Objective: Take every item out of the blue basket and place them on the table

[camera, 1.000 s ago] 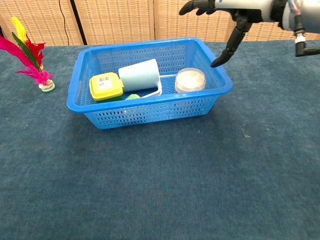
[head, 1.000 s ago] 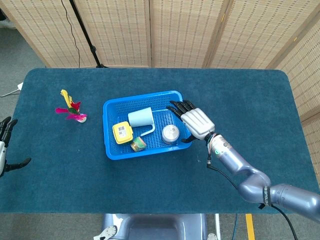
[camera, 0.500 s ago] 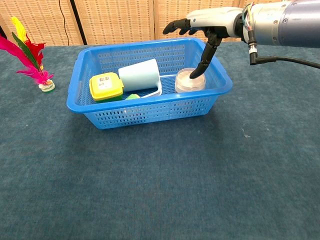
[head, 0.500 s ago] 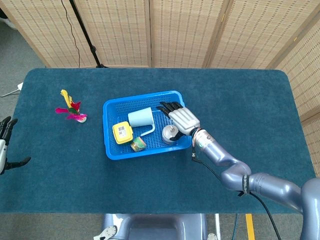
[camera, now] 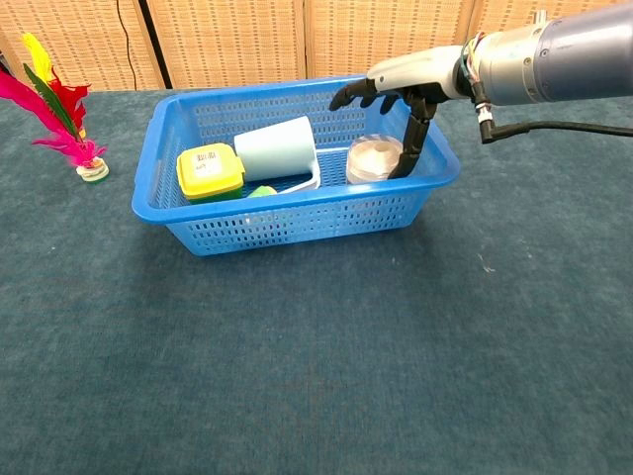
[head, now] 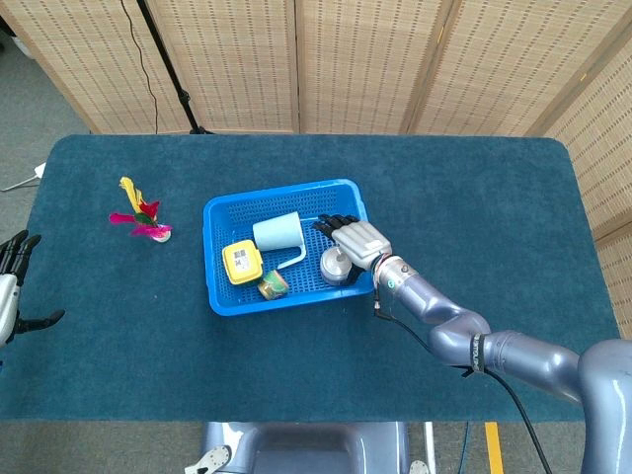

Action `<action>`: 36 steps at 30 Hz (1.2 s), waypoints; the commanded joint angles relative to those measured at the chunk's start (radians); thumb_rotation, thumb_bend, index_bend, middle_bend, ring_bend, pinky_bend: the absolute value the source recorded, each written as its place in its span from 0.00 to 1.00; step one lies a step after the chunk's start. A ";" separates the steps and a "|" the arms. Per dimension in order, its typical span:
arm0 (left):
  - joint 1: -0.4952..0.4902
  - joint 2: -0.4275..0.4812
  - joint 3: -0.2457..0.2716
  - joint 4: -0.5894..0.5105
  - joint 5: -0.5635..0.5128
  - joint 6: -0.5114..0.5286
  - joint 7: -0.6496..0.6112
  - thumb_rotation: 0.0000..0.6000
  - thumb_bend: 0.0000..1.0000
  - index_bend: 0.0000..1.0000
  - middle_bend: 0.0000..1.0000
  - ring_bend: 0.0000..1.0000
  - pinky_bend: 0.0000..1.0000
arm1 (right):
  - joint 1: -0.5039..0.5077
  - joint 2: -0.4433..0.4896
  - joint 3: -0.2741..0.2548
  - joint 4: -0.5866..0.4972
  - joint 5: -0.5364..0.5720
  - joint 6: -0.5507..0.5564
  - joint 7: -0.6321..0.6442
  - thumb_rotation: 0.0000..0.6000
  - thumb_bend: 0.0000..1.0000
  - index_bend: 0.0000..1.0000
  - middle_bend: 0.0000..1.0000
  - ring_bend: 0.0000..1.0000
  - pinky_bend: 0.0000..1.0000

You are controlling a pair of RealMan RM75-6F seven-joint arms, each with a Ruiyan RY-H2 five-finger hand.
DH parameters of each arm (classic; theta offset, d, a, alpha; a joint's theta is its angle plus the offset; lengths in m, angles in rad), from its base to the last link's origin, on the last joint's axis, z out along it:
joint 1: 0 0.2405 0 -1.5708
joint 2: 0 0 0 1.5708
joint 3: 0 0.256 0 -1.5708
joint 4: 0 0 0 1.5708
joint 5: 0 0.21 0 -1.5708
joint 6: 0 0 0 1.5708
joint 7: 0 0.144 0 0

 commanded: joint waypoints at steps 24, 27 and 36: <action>0.001 0.019 0.009 0.004 0.025 -0.026 -0.058 1.00 0.11 0.00 0.00 0.00 0.00 | -0.025 -0.076 -0.013 0.032 -0.136 0.267 0.044 1.00 0.26 0.56 0.58 0.57 0.59; 0.001 0.021 0.011 0.004 0.030 -0.028 -0.062 1.00 0.11 0.00 0.00 0.00 0.00 | -0.039 -0.012 0.017 -0.040 -0.151 0.310 0.049 1.00 0.26 0.56 0.59 0.57 0.59; -0.005 0.018 0.019 0.010 0.051 -0.034 -0.045 1.00 0.11 0.00 0.00 0.00 0.00 | -0.134 0.270 0.094 -0.259 -0.064 0.423 -0.024 1.00 0.27 0.57 0.59 0.57 0.59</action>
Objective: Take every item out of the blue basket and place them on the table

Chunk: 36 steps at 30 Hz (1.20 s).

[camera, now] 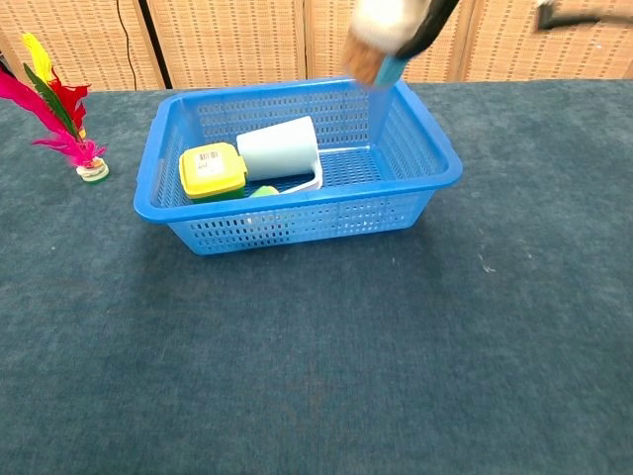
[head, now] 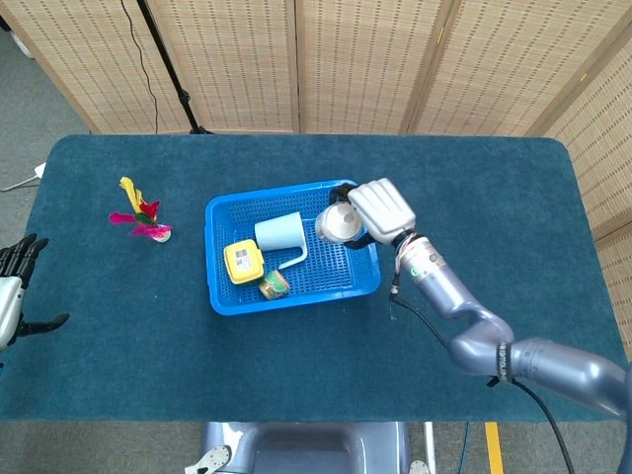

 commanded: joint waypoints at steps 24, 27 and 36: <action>-0.027 -0.050 0.016 0.015 0.041 -0.013 0.056 1.00 0.11 0.00 0.00 0.00 0.00 | -0.263 0.004 -0.180 0.256 -0.080 -0.025 0.142 1.00 0.21 0.31 0.41 0.35 0.42; -0.028 -0.052 0.016 0.017 0.041 -0.016 0.053 1.00 0.11 0.00 0.00 0.00 0.00 | -0.262 0.017 -0.196 0.251 -0.112 -0.089 0.212 1.00 0.02 0.03 0.07 0.03 0.12; -0.084 -0.039 0.000 0.015 0.047 -0.104 0.001 1.00 0.12 0.00 0.00 0.00 0.00 | -0.329 0.138 -0.191 0.080 -0.182 0.018 0.244 1.00 0.00 0.00 0.00 0.00 0.00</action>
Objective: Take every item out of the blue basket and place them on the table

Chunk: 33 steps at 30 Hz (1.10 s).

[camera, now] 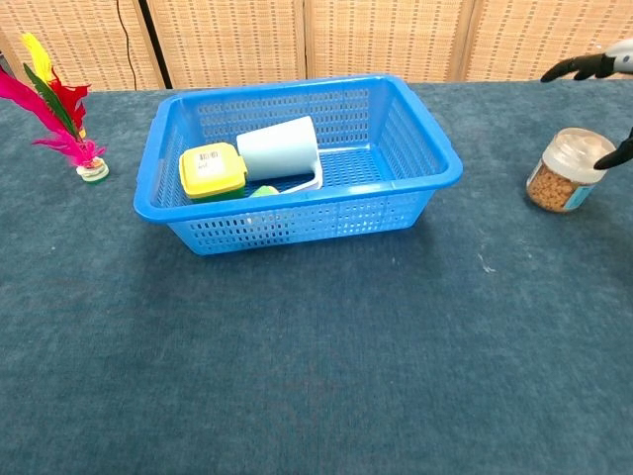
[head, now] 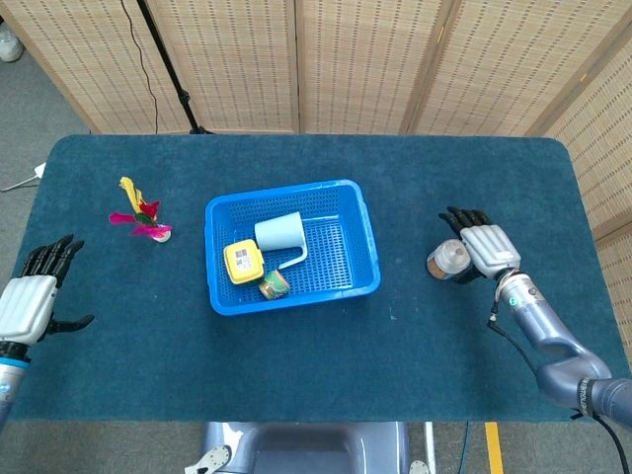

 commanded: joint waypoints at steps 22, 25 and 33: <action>-0.428 0.024 -0.167 -0.134 -0.196 -0.412 0.069 1.00 0.13 0.00 0.00 0.00 0.00 | -0.453 0.211 -0.164 -0.210 -0.321 0.595 0.199 1.00 0.00 0.00 0.00 0.00 0.00; -0.504 -0.033 -0.155 -0.108 -0.333 -0.444 0.180 1.00 0.13 0.00 0.00 0.00 0.00 | -0.485 0.184 -0.160 -0.174 -0.323 0.639 0.230 1.00 0.00 0.00 0.00 0.00 0.00; -0.701 -0.150 -0.112 -0.065 -0.672 -0.428 0.422 1.00 0.12 0.00 0.00 0.00 0.00 | -0.507 0.153 -0.129 -0.098 -0.317 0.671 0.274 1.00 0.00 0.00 0.00 0.00 0.00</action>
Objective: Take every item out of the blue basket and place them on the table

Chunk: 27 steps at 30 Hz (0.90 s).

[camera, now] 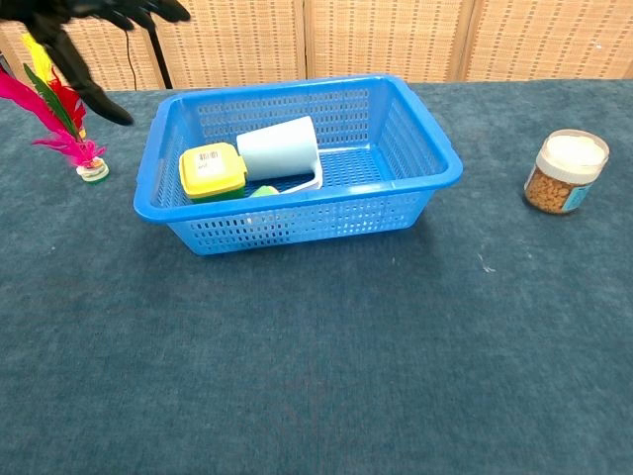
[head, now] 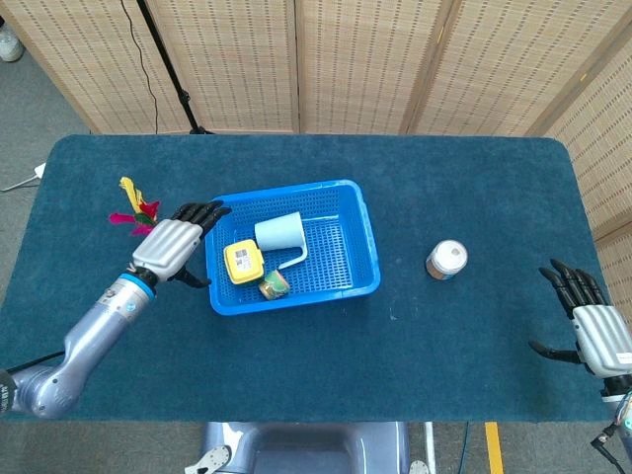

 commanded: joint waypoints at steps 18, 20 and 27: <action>-0.435 -0.314 0.153 0.195 -0.692 0.097 0.472 1.00 0.12 0.00 0.00 0.00 0.00 | -0.016 -0.011 0.040 0.042 0.000 -0.008 0.061 1.00 0.00 0.00 0.00 0.00 0.00; -0.439 -0.314 0.160 0.195 -0.709 0.108 0.479 1.00 0.12 0.00 0.00 0.00 0.00 | -0.017 -0.011 0.043 0.043 0.000 -0.009 0.064 1.00 0.00 0.00 0.00 0.00 0.00; -0.440 -0.331 0.168 0.220 -0.743 0.131 0.488 1.00 0.12 0.00 0.00 0.00 0.00 | -0.018 -0.013 0.047 0.045 -0.008 -0.012 0.075 1.00 0.00 0.00 0.00 0.00 0.00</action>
